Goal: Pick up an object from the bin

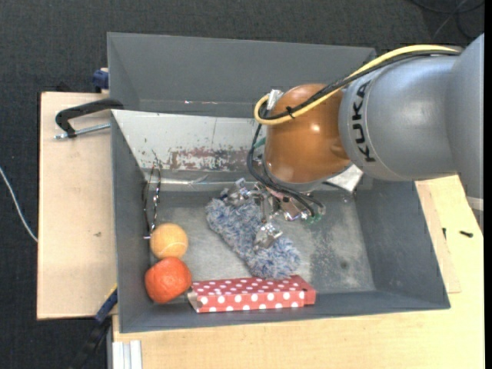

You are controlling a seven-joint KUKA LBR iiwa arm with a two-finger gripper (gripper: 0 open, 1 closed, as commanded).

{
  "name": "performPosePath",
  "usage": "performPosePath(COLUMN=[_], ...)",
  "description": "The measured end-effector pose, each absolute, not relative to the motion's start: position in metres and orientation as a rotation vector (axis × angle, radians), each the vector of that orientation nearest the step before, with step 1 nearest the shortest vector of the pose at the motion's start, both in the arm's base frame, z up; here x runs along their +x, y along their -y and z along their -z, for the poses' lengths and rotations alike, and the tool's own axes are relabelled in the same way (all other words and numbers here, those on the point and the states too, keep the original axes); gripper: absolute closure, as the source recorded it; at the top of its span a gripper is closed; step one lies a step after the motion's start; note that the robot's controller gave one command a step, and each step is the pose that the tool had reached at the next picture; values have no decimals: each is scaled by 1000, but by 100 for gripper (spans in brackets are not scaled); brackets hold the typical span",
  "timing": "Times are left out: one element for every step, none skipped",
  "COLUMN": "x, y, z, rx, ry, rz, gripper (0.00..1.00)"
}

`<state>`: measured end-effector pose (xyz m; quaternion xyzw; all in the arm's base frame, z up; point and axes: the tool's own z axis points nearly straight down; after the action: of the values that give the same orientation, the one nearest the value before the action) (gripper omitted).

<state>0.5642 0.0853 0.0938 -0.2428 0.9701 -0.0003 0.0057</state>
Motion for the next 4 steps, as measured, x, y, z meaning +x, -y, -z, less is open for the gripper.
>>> performPosePath(x=[575, 576, 575, 574], y=[-79, -77, -78, -79], z=[-90, -90, -92, -97], rx=[-88, -57, -58, -60], ry=[-3107, -3104, -3104, -3114], rz=[-28, -29, -25, -16], gripper=[100, 100, 100, 100])
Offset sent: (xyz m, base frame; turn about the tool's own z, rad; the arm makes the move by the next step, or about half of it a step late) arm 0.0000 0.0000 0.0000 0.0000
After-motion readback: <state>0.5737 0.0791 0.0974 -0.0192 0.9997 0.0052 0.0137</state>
